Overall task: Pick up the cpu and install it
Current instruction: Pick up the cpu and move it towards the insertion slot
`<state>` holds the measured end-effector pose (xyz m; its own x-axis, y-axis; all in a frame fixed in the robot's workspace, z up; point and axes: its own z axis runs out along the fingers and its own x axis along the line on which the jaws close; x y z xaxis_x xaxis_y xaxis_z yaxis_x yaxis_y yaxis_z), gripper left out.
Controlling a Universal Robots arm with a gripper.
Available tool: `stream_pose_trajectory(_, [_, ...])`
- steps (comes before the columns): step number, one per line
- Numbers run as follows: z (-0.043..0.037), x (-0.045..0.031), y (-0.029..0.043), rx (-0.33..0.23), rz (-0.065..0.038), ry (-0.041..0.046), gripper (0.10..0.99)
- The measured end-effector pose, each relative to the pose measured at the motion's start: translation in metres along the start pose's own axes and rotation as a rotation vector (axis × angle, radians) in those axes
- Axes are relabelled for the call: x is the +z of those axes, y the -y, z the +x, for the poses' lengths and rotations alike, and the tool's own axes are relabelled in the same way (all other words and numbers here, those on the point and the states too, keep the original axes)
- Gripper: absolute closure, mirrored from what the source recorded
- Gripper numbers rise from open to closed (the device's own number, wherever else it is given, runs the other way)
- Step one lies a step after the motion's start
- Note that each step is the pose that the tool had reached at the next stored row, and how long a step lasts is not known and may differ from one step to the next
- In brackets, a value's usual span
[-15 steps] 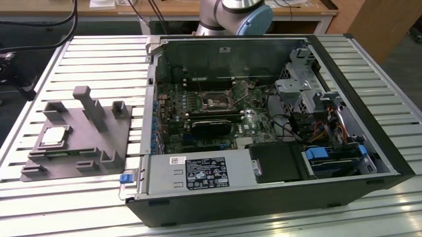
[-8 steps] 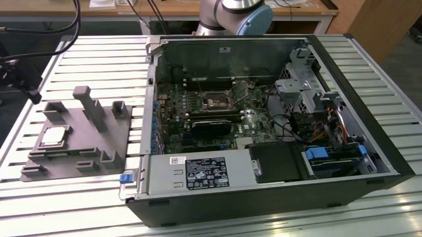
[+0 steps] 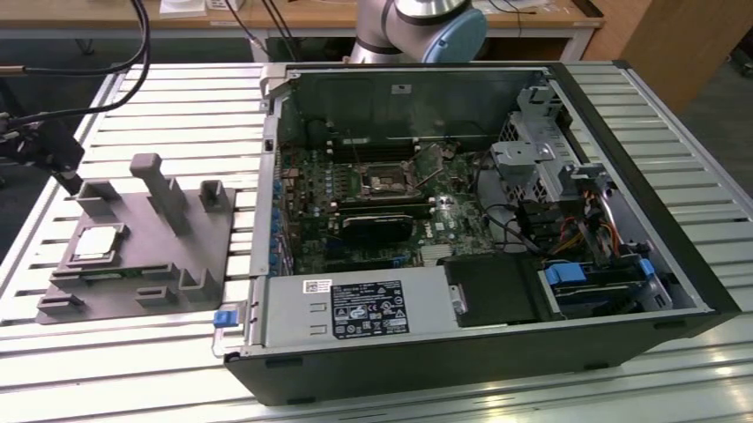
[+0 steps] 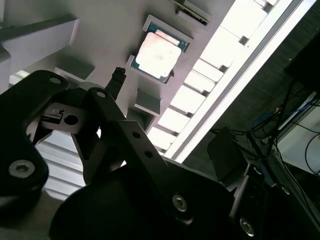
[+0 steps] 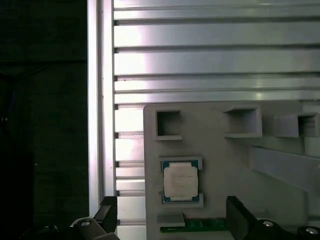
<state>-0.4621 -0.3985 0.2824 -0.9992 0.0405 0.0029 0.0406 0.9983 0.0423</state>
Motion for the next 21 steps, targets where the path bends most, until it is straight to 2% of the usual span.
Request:
stream_pose_trajectory(5, [-0.0036,0.0061,0.0001,0.000,0.000,0.0000,0.149])
stream_pose_trajectory(15, [-0.0056,0.0197,0.0006,0.001,0.000,0.0000,0.149])
stream_pose_trajectory(18, [-0.0056,0.0247,0.0008,0.001,0.000,0.0001,0.165])
stream_pose_trajectory(19, [-0.0056,0.0262,0.0009,0.001,0.000,0.0000,0.231])
stream_pose_trajectory(21, [-0.0056,0.0291,0.0010,0.001,0.000,0.0001,0.231])
